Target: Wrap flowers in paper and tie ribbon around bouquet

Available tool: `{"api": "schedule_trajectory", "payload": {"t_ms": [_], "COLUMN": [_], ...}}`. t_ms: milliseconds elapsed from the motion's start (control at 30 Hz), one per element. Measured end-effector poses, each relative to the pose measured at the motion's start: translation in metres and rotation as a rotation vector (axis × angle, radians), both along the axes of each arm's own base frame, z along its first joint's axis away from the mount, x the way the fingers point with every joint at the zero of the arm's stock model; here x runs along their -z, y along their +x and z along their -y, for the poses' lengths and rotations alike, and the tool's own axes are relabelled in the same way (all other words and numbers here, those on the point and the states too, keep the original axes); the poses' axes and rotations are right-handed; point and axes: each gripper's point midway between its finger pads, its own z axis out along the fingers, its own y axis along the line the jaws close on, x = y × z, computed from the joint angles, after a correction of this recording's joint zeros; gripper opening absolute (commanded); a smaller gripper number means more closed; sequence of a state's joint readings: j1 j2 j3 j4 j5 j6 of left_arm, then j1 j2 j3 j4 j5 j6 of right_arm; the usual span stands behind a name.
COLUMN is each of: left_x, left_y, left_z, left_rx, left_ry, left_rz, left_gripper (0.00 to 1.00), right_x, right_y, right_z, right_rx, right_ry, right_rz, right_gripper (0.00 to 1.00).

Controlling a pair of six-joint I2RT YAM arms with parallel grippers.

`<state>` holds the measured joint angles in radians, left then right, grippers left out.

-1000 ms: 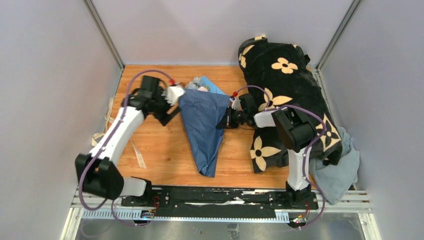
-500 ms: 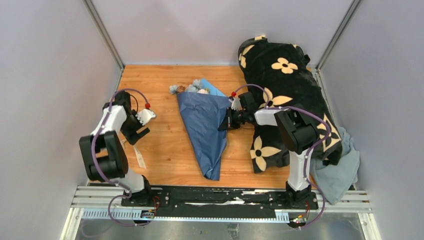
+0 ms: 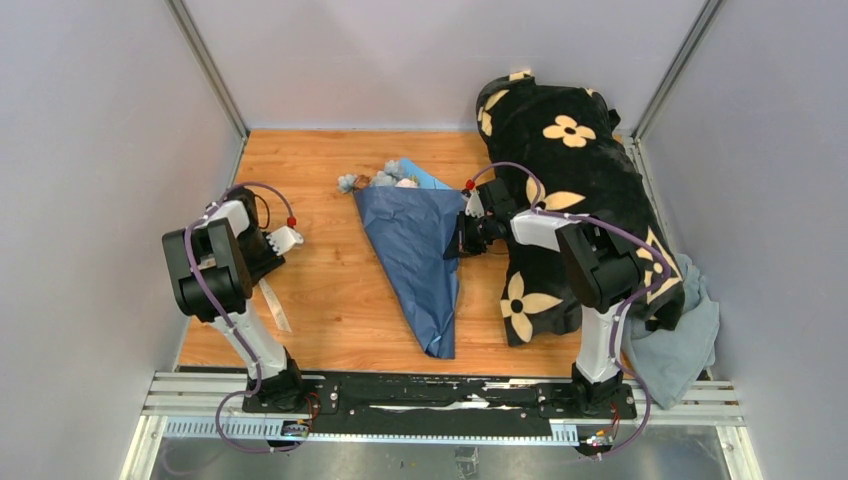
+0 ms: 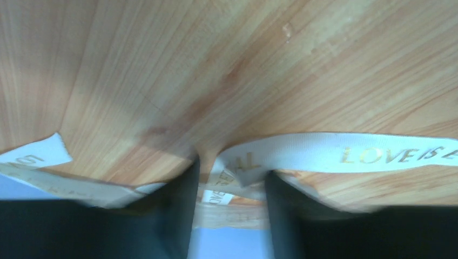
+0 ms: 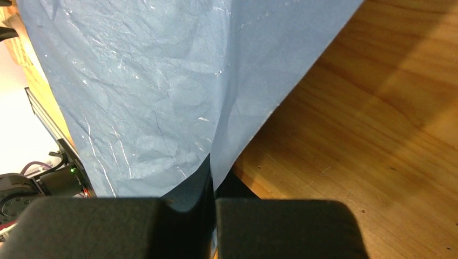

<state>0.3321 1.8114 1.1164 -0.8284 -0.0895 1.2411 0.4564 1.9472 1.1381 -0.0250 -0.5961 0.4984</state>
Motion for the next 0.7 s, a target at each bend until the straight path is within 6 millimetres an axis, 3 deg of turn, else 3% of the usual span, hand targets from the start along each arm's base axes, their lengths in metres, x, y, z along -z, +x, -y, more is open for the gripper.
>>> {"api": "schedule_trajectory", "payload": {"t_ms": [33, 67, 167, 233, 300, 333, 433, 500, 533, 600, 633, 667, 700], "left_x": [0.001, 0.001, 0.0, -0.004, -0.02, -0.038, -0.123, -0.202, -0.249, -0.333, -0.391, -0.419, -0.46], "left_y": [0.0, 0.001, 0.008, 0.011, 0.019, 0.027, 0.058, 0.073, 0.074, 0.065, 0.055, 0.051, 0.038], "left_z": [-0.001, -0.002, -0.001, 0.012, 0.033, 0.046, 0.094, 0.138, 0.161, 0.187, 0.192, 0.193, 0.192], "left_rx": [0.004, 0.011, -0.012, -0.043, -0.067, -0.069, -0.014, 0.059, 0.096, 0.118, 0.107, 0.102, 0.08], "left_ry": [-0.001, 0.001, -0.018, -0.101, -0.193, -0.24, -0.333, -0.416, -0.474, -0.571, -0.612, -0.625, -0.643], "left_rz": [-0.001, -0.001, 0.033, 0.061, 0.107, 0.154, 0.367, 0.563, 0.668, 0.852, 0.984, 1.057, 1.157], "left_gripper": [0.1, 0.0, 0.0, 0.0, 0.0, 0.0, 0.0, 0.0, 0.0, 0.0, 0.0, 0.0, 0.0], "right_x": [0.0, -0.001, -0.001, 0.0, 0.0, 0.0, -0.002, -0.004, -0.005, -0.007, -0.008, -0.009, -0.009], "right_y": [0.001, 0.002, 0.004, 0.003, 0.003, 0.003, 0.004, 0.005, 0.006, 0.008, 0.008, 0.009, 0.009], "right_z": [0.0, 0.0, 0.002, 0.002, 0.002, 0.002, 0.002, 0.002, 0.001, 0.0, 0.0, 0.0, 0.0], "right_rx": [0.001, 0.003, 0.004, 0.002, 0.0, -0.001, -0.002, -0.003, -0.004, -0.006, -0.007, -0.008, -0.01], "right_ry": [-0.005, -0.009, -0.02, -0.024, -0.025, -0.025, -0.025, -0.025, -0.024, -0.023, -0.022, -0.022, -0.022], "right_rz": [0.002, 0.004, 0.011, 0.01, 0.011, 0.01, 0.01, 0.013, 0.017, 0.023, 0.025, 0.027, 0.029], "right_gripper": [0.0, 0.0, 0.0, 0.0, 0.0, 0.0, 0.0, 0.0, 0.0, 0.0, 0.0, 0.0, 0.0]}}
